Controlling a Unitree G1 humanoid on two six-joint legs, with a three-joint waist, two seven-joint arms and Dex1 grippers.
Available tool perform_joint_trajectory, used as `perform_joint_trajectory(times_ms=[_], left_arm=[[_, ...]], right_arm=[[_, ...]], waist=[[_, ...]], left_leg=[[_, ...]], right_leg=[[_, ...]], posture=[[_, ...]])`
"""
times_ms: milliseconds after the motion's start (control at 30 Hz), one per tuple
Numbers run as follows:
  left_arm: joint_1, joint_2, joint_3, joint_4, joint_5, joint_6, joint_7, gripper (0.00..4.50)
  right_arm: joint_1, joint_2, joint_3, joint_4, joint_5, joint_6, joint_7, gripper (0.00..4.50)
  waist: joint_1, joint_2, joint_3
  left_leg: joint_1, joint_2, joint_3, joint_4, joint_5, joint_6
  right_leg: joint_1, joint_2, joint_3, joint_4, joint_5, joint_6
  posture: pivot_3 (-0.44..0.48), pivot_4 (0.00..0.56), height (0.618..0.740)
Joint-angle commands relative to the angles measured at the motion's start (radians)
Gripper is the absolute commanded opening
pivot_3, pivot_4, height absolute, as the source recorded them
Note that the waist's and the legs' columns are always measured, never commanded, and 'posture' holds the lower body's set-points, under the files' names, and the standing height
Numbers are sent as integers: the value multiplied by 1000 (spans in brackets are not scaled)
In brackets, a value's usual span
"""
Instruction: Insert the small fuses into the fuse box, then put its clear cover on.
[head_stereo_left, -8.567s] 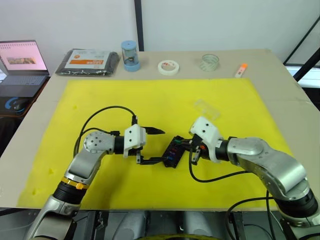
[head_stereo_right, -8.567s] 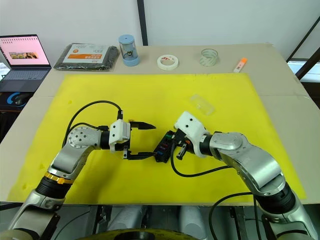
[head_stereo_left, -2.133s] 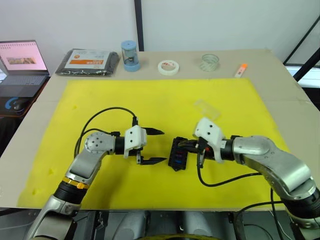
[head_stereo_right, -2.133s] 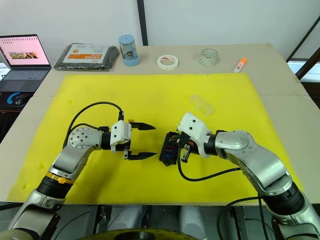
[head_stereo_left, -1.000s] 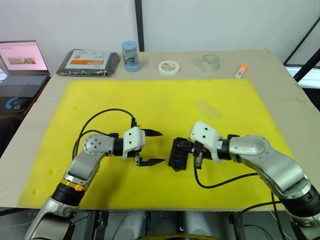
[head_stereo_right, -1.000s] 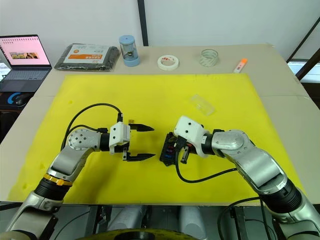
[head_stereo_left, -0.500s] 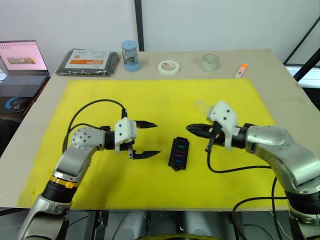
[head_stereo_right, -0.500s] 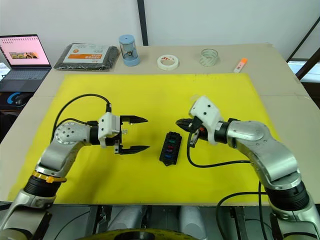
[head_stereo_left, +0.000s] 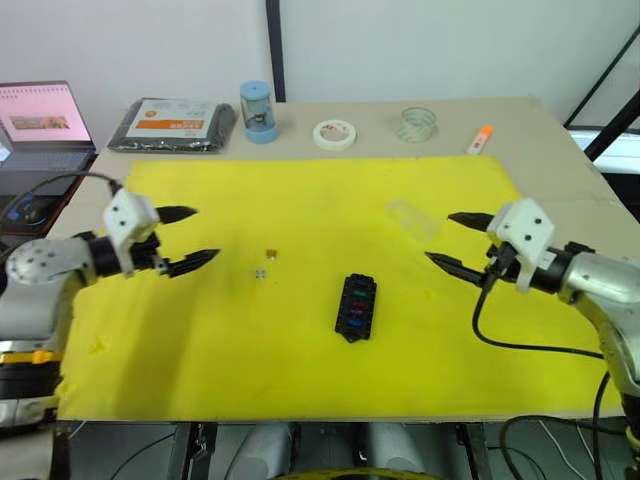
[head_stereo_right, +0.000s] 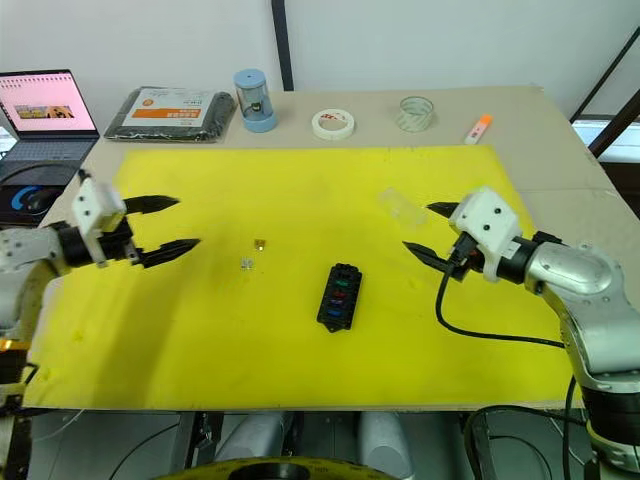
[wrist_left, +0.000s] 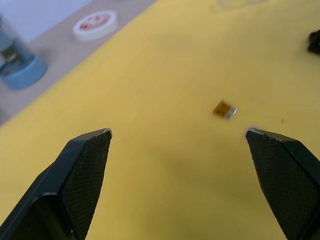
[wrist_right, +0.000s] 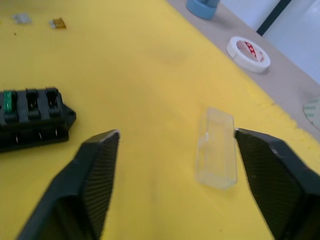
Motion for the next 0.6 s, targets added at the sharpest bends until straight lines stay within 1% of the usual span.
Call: perform_joint_trajectory(times_ms=[33, 67, 133, 200, 267, 333, 400, 433, 533, 600], left_arm=[[-9, -5, 40, -41, -80, 165, 51, 4500], [-6, -7, 44, -63, -139, 287, 64, 4500], [-17, 13, 51, -94, -292, 590, 67, 4500], [-58, 18, 60, -88, -413, 824, 79, 4500], [-107, 17, 54, -75, -502, 999, 80, 4500], [-174, -3, 33, -24, -550, 1159, 101, 4500], [-260, -50, 26, 82, -572, 1295, 128, 4500], [-292, -70, 20, 126, -571, 1335, 137, 4500], [-351, -111, 17, 210, -553, 1394, 162, 4500], [-374, -131, 13, 260, -535, 1404, 171, 4500]], right_arm=[[-58, 27, 59, -98, 81, 33, 28, 4474], [-79, 37, 108, -131, 101, 56, 45, 4474], [-131, 57, 200, -177, 116, 93, 65, 4474], [-190, 80, 278, -190, 102, 110, 69, 4474], [-240, 105, 336, -186, 79, 118, 63, 4474], [-289, 133, 379, -173, 69, 128, 56, 4474], [-331, 155, 409, -149, 57, 132, 57, 4474], [-344, 162, 419, -138, 50, 131, 58, 4474], [-361, 174, 432, -121, 40, 131, 58, 4474], [-369, 179, 436, -118, 37, 132, 57, 4474]], waist=[[1, 0, 0], [0, 0, 0], [-3, 0, 0], [-9, -1, 1], [-9, -3, 2], [-6, -3, 2], [-5, -3, 2], [-3, -3, 2], [-7, -4, 1], [-13, -4, 1]], left_leg=[[0, 0, 0, 0, 0, 0], [0, 0, 0, 0, 0, 0], [0, 0, -1, 0, -2, 4], [0, 0, -1, 0, -2, 4], [0, 0, -1, 1, -2, 4], [0, 0, -1, 1, -1, 1], [0, 0, -1, 1, 0, 0], [0, -1, -1, 1, 0, 0], [0, -1, -1, 1, 0, 0], [-1, -1, -1, 1, 0, 0]], right_leg=[[1, 0, 0, 0, 0, 0], [1, 0, 0, 0, 0, 0], [0, 0, 0, 0, 0, 0], [0, 1, 0, 1, 0, 0], [-1, 2, 0, 2, 0, 0], [-1, 3, -1, 2, 0, 0], [-1, 3, -1, 2, 0, 0], [0, 3, -1, 2, 0, 0], [-1, 3, -1, 2, 0, 0], [-3, 3, 0, 2, 0, 0]], posture=[[0, 150, 740], [0, 150, 740], [0, 150, 740], [0, 150, 740], [0, 150, 740], [0, 150, 740], [0, 150, 740], [0, 150, 740], [0, 150, 740], [0, 150, 740]])
